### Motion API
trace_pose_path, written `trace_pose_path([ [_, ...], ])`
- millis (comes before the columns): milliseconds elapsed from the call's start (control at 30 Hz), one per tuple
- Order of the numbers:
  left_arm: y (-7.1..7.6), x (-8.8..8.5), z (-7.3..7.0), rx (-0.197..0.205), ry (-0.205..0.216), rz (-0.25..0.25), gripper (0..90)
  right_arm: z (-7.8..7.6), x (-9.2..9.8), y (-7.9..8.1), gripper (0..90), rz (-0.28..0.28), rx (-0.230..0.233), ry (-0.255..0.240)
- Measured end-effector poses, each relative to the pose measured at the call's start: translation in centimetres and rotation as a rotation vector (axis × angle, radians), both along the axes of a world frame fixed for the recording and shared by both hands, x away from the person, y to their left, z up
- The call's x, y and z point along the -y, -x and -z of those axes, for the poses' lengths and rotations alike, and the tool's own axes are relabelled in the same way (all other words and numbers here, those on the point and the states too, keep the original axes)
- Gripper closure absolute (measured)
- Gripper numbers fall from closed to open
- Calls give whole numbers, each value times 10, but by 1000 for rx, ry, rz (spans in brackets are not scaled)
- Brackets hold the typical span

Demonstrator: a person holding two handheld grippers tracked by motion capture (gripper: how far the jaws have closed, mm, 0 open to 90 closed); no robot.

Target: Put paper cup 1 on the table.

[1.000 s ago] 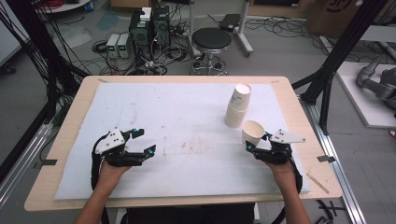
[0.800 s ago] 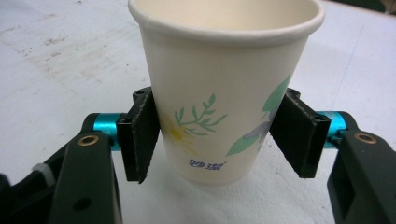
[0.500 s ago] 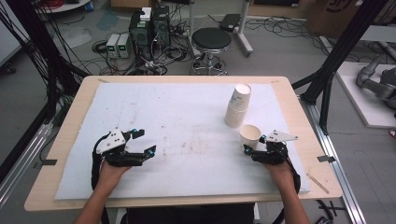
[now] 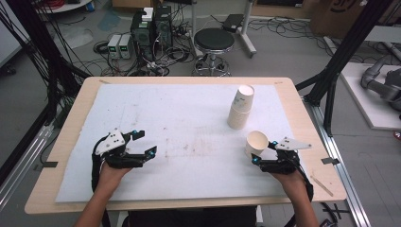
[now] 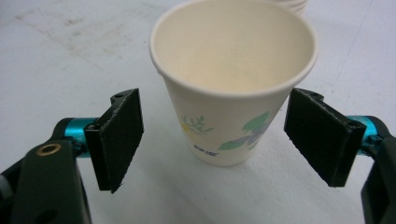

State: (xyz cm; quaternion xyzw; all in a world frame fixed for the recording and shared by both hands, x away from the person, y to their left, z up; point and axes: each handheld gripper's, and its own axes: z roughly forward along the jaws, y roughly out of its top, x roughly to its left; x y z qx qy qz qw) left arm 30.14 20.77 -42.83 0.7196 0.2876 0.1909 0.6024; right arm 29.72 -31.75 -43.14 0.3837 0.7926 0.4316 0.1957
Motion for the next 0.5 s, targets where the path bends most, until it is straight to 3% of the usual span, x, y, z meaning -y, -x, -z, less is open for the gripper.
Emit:
trace_pose_path([
  [333,2,-8,-1,3,21,-23,193,-13,20,21,204,-48,19,-79],
  [467,2,-9,-2,4,25,-26,193,-25,22,26,204,-49,80,-156],
  [500,1,-10,-2,6,25,-28,193,-25,22,26,204,-49,80,-156],
])
